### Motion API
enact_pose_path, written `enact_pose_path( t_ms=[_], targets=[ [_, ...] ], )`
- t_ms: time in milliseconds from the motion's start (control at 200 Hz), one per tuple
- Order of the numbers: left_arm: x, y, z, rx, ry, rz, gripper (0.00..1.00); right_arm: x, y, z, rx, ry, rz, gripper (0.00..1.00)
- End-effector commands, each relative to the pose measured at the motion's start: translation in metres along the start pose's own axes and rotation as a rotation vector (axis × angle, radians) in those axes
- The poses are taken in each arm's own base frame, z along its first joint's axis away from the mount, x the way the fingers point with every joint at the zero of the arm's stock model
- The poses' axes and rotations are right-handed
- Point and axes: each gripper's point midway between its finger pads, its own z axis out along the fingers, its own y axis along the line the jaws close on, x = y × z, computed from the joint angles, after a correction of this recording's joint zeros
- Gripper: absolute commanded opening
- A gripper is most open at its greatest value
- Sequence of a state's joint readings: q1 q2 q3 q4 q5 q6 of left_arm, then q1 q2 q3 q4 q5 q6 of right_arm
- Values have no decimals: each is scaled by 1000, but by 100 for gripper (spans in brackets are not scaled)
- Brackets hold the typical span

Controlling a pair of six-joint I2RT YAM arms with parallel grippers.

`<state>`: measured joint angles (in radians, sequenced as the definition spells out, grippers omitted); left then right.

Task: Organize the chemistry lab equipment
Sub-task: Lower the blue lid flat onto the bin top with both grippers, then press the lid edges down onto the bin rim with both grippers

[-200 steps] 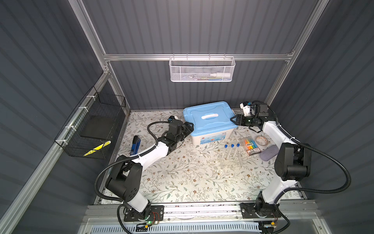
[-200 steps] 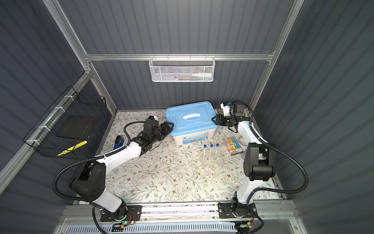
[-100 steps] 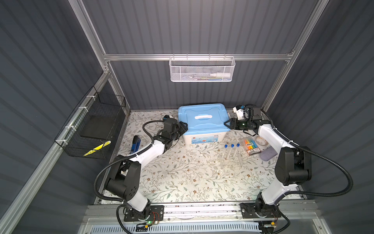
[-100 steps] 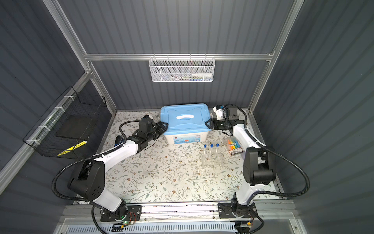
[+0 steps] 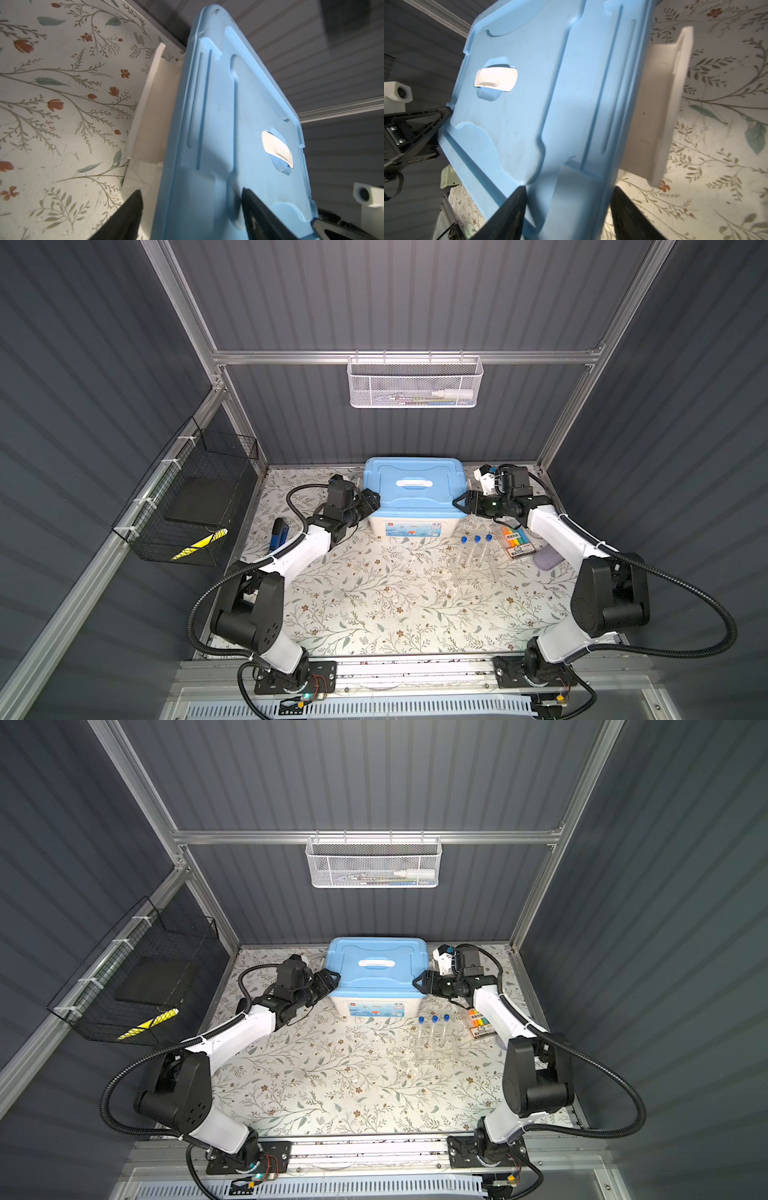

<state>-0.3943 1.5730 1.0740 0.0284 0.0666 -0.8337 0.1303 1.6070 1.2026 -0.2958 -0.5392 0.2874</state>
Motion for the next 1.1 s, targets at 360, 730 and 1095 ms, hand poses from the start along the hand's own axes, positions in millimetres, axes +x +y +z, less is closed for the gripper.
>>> enact_pose_path(
  t_ms=[360,730,1095],
  targets=[
    [-62,8,-23,45,63,149,100,-34,-20,-33,61,-148,7,83],
    [-65,8,15,259,153,86,100,-47,-46,-23,-120,-205,154,99],
    [-67,-3,18,415,128,-38,100,-50,-36,-13,-263,-215,213,95]
  ],
)
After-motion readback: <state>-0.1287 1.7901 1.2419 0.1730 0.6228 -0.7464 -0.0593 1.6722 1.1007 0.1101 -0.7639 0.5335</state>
